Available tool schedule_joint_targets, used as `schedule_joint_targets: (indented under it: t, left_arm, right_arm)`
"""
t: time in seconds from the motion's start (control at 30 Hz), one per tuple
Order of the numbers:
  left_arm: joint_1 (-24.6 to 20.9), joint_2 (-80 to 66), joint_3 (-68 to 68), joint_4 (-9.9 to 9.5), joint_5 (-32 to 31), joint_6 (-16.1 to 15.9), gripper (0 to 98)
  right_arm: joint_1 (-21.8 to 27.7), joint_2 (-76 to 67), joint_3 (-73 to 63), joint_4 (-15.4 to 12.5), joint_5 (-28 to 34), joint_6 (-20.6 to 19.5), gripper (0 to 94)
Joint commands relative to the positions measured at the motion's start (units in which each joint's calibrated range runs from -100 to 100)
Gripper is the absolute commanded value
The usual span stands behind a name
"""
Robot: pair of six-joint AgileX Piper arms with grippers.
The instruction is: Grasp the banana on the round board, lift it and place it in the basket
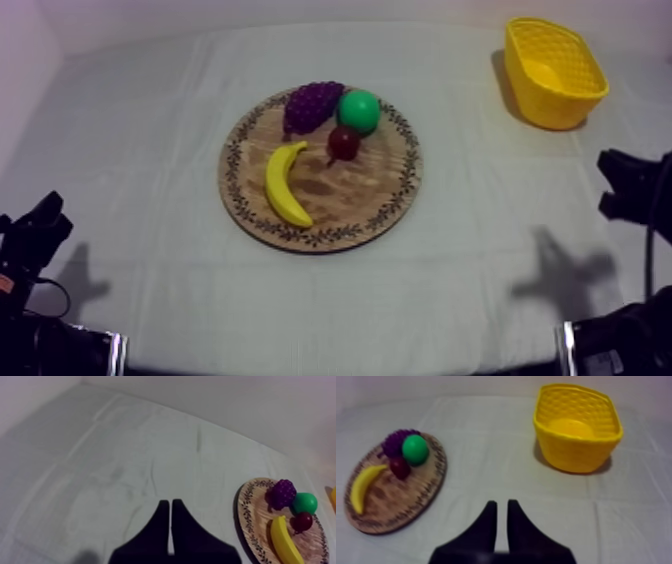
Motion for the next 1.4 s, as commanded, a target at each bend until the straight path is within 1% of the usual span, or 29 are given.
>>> schedule_joint_targets:
  t: [0.0, 0.1, 0.17, 0.3, 0.4, 0.63, 0.9, 1.13, 1.37]
  left_arm:
    - [0.0, 0.0, 0.0, -0.01, 0.0, 0.0, 0.1]
    - [0.0, 0.0, 0.0, -0.01, 0.0, 0.0, 0.1]
    - [0.0, 0.0, 0.0, -0.01, 0.0, 0.0, 0.1]
    - [0.0, 0.0, 0.0, -0.01, 0.0, 0.0, 0.1]
    - [0.0, 0.0, 0.0, -0.01, 0.0, 0.0, 0.1]
    - [0.0, 0.0, 0.0, -0.01, 0.0, 0.0, 0.1]
    - [0.0, 0.0, 0.0, -0.01, 0.0, 0.0, 0.1]
    - [0.0, 0.0, 0.0, -0.01, 0.0, 0.0, 0.1]
    - [0.0, 0.0, 0.0, -0.01, 0.0, 0.1, 0.1]
  right_arm:
    - [-3.7, 12.1, -8.2, 2.1, -0.6, -8.2, 7.1]
    - [-7.3, 21.3, -15.6, 5.3, -0.9, -13.7, 7.3]
    - [-9.4, 26.8, -20.6, 6.4, -0.6, -16.1, 7.4]
    - [-13.5, 36.2, -30.3, 7.5, 1.2, -19.4, 7.8]
    - [-16.2, 42.7, -37.4, 7.6, 3.0, -20.9, 8.0]
    - [-20.6, 56.5, -52.3, 5.9, 5.9, -21.2, 8.3]
    - [-23.5, 70.1, -62.9, 4.7, 6.1, -21.1, 8.5]
    - [-25.2, 81.1, -68.3, 2.9, 6.0, -20.3, 8.9]
    - [-27.1, 86.3, -67.7, 1.5, 4.3, -19.3, 9.0]
